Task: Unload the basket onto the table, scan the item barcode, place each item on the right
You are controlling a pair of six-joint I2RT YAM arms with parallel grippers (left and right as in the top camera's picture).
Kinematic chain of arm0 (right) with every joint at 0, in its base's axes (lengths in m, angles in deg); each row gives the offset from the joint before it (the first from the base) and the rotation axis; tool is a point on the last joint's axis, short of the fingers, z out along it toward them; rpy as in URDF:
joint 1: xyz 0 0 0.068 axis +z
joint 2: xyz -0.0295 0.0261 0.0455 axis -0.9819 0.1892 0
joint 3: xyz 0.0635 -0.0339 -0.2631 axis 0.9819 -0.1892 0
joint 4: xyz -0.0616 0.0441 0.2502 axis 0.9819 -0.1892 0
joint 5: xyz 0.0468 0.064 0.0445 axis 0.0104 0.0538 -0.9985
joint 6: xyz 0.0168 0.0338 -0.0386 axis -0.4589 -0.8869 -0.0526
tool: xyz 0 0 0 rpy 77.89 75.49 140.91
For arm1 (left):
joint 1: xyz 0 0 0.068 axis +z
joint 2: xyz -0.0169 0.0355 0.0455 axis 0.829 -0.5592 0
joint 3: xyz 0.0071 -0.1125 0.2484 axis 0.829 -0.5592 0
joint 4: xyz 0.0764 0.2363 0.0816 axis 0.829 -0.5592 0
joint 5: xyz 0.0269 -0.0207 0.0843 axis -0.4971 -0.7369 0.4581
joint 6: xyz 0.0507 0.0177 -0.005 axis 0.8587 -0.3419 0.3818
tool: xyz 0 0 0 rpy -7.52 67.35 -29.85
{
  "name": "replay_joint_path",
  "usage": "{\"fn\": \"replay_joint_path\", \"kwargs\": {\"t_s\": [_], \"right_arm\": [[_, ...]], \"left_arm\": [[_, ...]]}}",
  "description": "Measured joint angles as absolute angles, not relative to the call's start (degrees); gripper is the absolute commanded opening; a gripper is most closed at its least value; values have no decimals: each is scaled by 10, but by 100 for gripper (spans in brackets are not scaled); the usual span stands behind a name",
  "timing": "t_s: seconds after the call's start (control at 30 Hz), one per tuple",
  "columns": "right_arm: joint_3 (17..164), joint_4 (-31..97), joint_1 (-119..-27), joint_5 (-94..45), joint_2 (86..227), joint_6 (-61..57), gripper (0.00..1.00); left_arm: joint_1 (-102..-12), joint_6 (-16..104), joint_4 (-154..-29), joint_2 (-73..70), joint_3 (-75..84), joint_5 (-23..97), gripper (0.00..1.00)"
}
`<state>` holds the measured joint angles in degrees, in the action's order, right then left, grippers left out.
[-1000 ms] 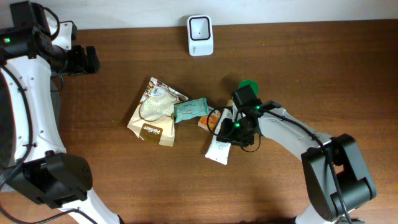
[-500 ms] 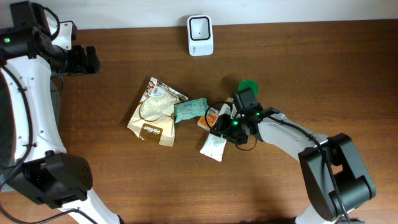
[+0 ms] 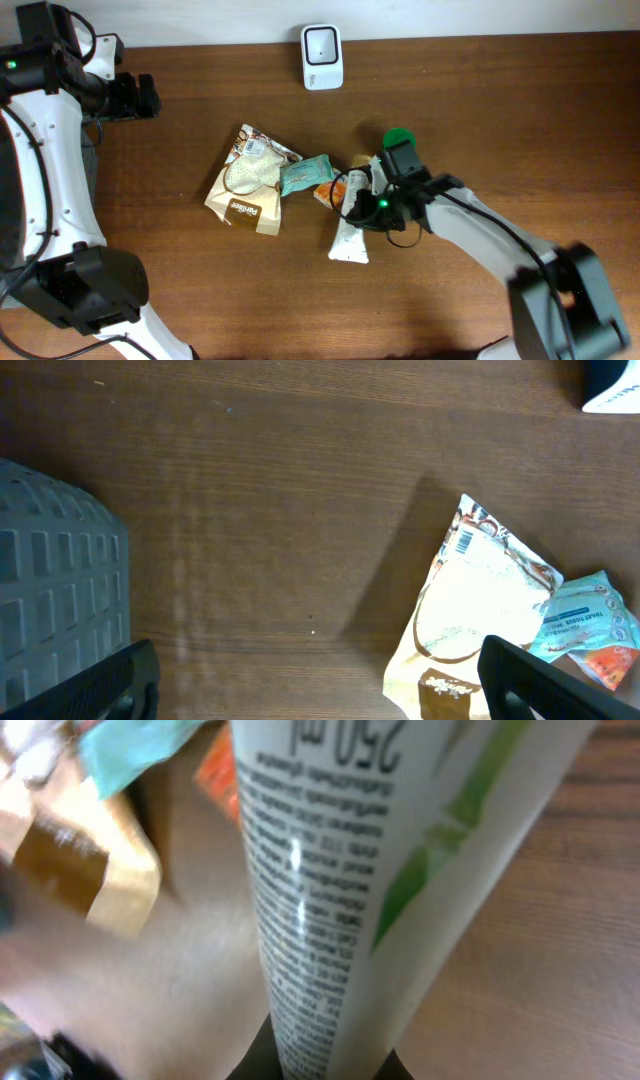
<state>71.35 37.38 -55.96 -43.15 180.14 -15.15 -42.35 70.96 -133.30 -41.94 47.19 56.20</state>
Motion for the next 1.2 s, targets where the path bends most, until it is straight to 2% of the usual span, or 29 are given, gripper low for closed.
{"fn": "replay_joint_path", "kwargs": {"t_s": [0.17, 0.37, 0.57, 0.83, 1.2], "right_arm": [[733, 344, -560, -466, 1690, -41, 4], [739, 349, -560, -571, 1625, 3, 4], [772, 345, -559, -649, 1629, -21, 4], [959, 256, -559, -698, 1652, -58, 4], [971, 283, -601, -747, 1750, -131, 4]], "left_arm": [[-423, 710, -1333, -419, 472, 562, 99], [-423, 710, -1333, -419, 472, 562, 99], [-423, 710, -1333, -419, 472, 562, 99], [-423, 710, -1333, -419, 472, 562, 99], [-423, 710, -1333, -419, 472, 562, 99]]}}
